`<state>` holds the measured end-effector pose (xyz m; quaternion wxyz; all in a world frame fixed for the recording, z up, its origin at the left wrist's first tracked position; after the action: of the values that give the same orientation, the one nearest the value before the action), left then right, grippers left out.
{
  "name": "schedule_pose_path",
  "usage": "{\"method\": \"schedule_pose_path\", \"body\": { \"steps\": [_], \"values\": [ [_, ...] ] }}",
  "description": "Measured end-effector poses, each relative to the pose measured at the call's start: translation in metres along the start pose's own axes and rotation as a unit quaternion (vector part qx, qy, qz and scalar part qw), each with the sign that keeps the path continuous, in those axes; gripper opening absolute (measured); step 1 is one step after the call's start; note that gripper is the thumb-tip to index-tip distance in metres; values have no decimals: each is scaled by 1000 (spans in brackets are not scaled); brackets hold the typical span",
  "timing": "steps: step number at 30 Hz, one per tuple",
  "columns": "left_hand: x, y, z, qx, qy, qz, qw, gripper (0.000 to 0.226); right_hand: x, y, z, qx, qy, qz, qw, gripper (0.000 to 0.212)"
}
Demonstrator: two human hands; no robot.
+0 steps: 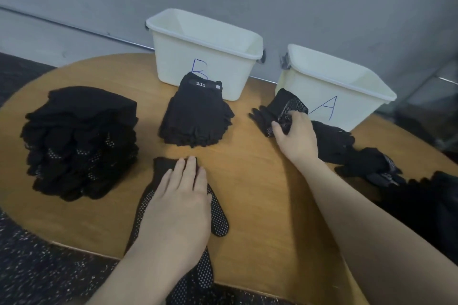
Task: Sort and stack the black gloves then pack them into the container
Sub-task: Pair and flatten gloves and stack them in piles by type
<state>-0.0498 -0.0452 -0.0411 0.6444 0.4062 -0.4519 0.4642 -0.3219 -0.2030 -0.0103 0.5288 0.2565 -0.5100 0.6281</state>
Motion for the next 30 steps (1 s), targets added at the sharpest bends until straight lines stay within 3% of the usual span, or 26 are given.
{"method": "schedule_pose_path", "body": {
  "steps": [7,11,15,19,26,30],
  "values": [
    [-9,37,13,-63,-6,-65,996,56,3,-1,26,-31,37,-11,999,66],
    [-16,49,23,-62,-3,-78,995,55,0,2,35,-26,29,-53,998,29],
    [-18,59,31,-68,-13,-94,993,55,7,3,32,10,62,-18,998,20],
    [-11,64,32,-85,23,-114,990,49,46,-6,31,-32,75,145,986,23],
    [23,57,22,-108,29,-225,968,56,127,-40,3,-47,38,386,920,19],
    [48,43,11,-36,38,-409,911,51,154,-62,-40,-57,-34,500,863,23]
  ]
}}
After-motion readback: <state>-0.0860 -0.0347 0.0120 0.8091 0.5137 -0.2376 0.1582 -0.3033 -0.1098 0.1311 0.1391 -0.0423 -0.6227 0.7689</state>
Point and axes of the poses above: each hand's wrist, its own z-axis towards the middle knuckle, its own x-axis out of the back of the hand, y = z × x, the point moved 4 cm from there along z, towards the middle knuckle
